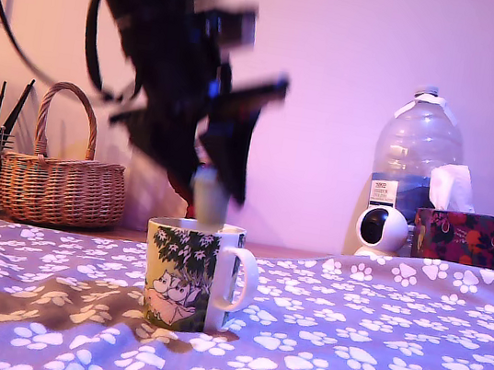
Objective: Pick the coffee capsule and then drop it inside the coffee cup in front of you
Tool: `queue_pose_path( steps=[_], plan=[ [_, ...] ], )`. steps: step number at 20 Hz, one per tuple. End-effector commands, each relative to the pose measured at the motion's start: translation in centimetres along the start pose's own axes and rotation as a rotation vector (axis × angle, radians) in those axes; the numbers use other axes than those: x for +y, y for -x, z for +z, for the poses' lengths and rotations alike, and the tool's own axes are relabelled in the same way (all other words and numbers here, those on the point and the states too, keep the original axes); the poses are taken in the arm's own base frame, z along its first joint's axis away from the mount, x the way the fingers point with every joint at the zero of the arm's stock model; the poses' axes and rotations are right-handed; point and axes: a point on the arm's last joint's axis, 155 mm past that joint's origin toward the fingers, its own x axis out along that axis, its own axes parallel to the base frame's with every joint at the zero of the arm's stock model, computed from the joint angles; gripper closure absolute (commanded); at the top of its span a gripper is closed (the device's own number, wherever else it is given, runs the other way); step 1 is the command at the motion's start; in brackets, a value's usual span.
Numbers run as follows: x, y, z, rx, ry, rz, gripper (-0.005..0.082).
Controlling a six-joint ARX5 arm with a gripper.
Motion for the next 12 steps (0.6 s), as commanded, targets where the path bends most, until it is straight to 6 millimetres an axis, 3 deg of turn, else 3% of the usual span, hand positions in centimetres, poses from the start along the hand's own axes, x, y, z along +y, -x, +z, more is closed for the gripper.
queue_pose_path(
  steps=[1, 12],
  plan=[
    [0.42, -1.03, -0.81, 0.033, -0.004, 0.020, 0.0499],
    [1.34, -1.14, -1.06, 0.043, -0.011, 0.058, 0.0499]
  ],
)
